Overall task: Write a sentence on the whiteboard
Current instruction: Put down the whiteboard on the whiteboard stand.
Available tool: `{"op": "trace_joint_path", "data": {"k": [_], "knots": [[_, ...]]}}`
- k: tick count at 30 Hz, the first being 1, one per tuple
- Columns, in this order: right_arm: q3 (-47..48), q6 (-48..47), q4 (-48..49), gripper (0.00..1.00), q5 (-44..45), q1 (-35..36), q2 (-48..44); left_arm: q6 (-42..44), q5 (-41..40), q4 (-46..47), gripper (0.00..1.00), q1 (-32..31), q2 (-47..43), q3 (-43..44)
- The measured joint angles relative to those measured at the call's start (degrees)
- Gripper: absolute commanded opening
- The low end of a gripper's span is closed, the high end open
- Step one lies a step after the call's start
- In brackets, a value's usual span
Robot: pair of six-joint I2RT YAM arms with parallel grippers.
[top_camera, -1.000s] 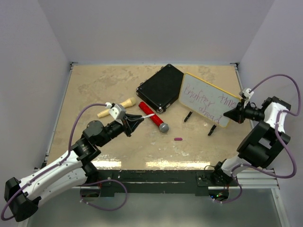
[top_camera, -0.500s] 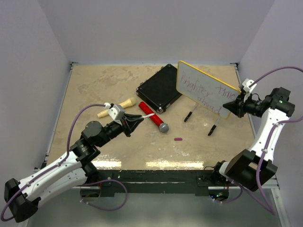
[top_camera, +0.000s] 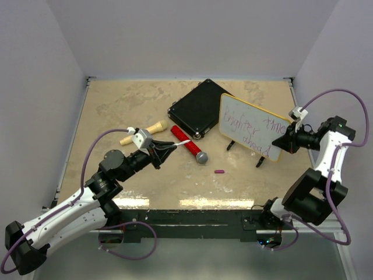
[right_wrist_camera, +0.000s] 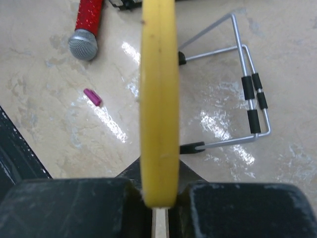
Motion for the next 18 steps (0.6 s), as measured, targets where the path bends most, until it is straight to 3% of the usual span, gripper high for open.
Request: {"op": "trace_joint_path", "data": {"k": [18], "knots": [[-1.3,-4.9,1.1,0.04,-0.5,-3.2,16.0,0.0,0.2,0.6,0.00,0.0,0.4,-0.7]]}}
